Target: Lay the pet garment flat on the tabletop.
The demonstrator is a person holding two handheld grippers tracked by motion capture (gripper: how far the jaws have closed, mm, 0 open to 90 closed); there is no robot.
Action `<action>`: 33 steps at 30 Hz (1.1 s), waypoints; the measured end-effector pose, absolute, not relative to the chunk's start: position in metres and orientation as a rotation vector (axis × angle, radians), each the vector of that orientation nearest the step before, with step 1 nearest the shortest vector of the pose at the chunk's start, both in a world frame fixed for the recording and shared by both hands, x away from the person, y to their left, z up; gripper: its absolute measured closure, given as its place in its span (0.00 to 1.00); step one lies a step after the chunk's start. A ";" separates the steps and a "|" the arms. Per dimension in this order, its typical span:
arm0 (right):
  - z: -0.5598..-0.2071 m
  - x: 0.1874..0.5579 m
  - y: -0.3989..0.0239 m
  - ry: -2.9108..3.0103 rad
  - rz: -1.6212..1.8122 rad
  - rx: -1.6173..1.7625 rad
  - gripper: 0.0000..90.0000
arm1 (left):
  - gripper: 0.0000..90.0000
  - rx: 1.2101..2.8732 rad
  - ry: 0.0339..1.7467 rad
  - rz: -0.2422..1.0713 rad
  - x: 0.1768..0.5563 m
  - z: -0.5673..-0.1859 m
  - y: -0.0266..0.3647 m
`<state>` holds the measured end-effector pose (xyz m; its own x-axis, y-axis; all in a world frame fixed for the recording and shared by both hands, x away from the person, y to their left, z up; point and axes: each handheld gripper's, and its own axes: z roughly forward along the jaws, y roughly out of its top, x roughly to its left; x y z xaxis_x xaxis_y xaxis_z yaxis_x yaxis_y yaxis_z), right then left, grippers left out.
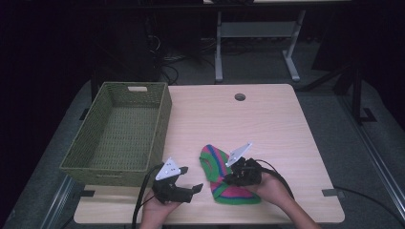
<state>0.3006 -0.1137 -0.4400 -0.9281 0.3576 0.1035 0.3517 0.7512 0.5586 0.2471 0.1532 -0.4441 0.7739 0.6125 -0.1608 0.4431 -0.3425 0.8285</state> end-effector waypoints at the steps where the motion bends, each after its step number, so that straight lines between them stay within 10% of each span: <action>1: -0.439 0.300 -0.114 2.932 0.931 0.599 0.95 | 0.19 1.993 0.793 0.219 0.247 -0.444 0.153; 33: -0.393 0.303 -0.144 2.834 1.057 0.671 0.95 | 0.20 2.004 0.766 0.199 0.252 -0.440 0.144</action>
